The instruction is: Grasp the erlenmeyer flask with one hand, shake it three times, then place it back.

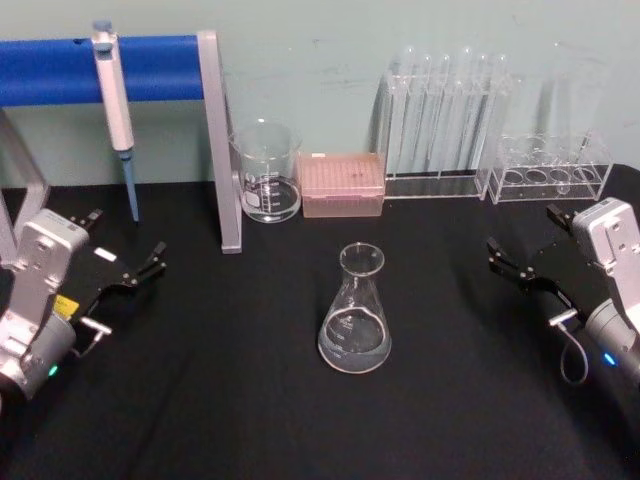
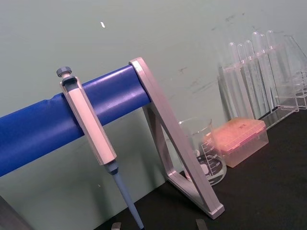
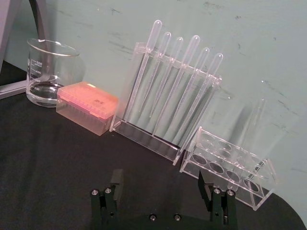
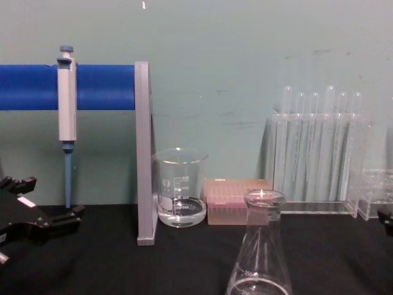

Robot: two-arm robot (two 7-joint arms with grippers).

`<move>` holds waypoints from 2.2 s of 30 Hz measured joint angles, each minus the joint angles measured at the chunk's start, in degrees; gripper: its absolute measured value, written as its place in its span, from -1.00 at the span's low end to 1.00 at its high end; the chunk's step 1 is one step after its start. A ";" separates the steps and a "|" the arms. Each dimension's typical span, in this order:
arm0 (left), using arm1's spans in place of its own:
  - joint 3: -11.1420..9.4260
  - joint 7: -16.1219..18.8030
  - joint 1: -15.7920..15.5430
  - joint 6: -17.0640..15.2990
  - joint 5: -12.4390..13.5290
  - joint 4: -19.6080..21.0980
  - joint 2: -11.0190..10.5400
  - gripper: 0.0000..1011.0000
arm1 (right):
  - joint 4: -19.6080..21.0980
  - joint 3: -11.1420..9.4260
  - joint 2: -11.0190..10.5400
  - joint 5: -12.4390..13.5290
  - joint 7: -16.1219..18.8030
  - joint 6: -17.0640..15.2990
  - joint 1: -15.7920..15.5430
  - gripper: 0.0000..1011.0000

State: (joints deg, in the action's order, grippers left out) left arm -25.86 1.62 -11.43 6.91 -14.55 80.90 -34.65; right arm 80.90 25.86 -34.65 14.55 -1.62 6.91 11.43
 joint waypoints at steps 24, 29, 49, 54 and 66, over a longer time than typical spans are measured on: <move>0.00 0.00 0.00 0.00 0.00 0.00 0.00 0.98 | 0.63 -0.51 -0.34 0.10 1.08 -1.00 -0.19 0.98; 0.00 0.00 0.00 0.00 0.00 0.00 0.00 0.98 | 2.50 -1.88 -1.59 1.45 3.80 -2.58 -1.40 0.98; 0.00 0.00 0.00 0.00 0.00 0.00 0.00 0.98 | 10.85 -7.24 -7.31 15.10 23.53 -3.84 -8.47 0.98; 0.00 0.00 0.00 0.00 0.00 0.00 0.00 0.98 | 10.73 -7.11 -6.42 17.94 28.98 -4.68 -7.51 0.98; 0.00 0.00 0.00 0.00 0.00 0.00 0.00 0.98 | 7.64 -3.68 -3.71 18.81 38.36 -5.75 -2.66 0.98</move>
State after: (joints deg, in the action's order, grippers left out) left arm -25.86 1.62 -11.44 6.91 -14.55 80.90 -34.65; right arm 88.55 22.18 -38.36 33.36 36.74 1.15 8.77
